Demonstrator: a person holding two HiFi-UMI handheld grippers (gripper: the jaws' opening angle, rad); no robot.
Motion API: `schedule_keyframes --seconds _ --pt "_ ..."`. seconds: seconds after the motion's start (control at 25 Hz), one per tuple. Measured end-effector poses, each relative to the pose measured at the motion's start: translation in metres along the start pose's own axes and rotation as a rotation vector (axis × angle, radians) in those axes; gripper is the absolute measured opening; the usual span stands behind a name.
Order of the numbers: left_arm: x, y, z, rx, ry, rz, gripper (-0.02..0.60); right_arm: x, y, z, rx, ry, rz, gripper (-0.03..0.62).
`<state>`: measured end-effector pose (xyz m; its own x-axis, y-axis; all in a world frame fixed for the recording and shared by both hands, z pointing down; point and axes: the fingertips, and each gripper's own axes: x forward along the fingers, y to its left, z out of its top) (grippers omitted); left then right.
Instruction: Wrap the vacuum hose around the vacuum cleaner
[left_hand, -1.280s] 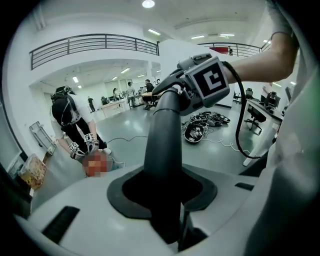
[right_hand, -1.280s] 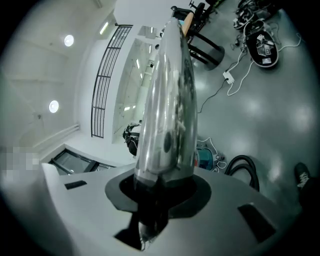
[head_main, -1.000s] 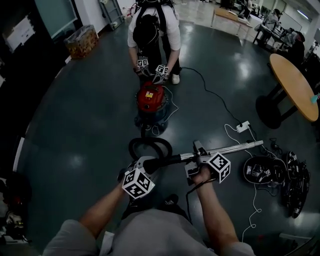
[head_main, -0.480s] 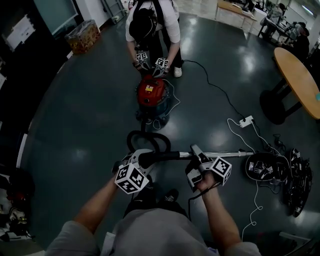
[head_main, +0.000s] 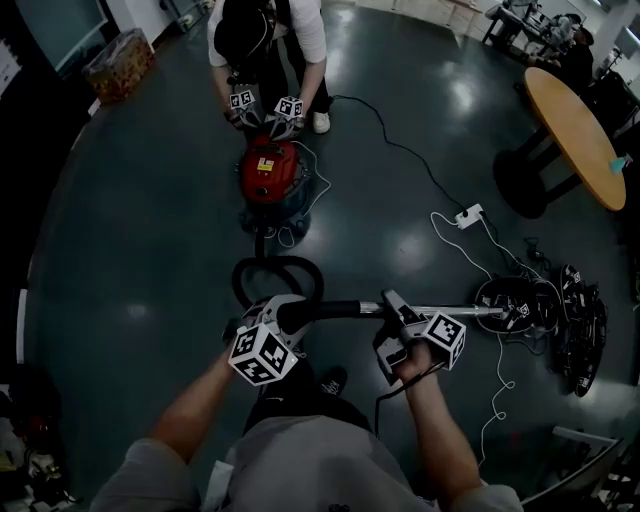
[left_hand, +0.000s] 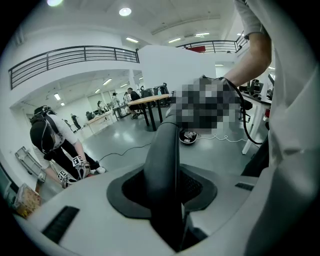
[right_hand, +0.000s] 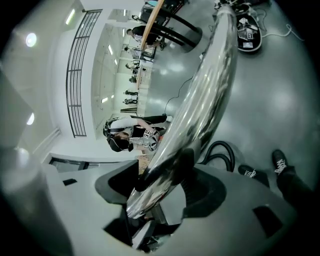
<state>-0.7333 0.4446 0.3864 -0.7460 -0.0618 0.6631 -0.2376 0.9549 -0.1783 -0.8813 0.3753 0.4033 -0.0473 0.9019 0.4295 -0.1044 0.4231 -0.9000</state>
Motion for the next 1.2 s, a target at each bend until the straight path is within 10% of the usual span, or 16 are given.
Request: schedule_keyframes --seconds 0.36,0.68,0.76,1.2 --pt "0.006 0.061 -0.046 -0.045 0.064 0.004 0.138 -0.005 0.017 0.009 -0.311 0.005 -0.067 0.272" --pt "-0.005 0.105 -0.089 -0.155 0.069 -0.058 0.138 0.056 0.014 0.018 -1.862 0.441 -0.460 0.272" --pt "-0.006 0.112 -0.096 -0.171 0.062 -0.079 0.138 0.075 0.014 0.023 -2.089 0.552 -0.483 0.272" --pt "0.020 0.136 -0.144 -0.292 0.042 -0.182 0.138 0.182 -0.083 0.049 -2.296 1.026 -0.393 0.289"
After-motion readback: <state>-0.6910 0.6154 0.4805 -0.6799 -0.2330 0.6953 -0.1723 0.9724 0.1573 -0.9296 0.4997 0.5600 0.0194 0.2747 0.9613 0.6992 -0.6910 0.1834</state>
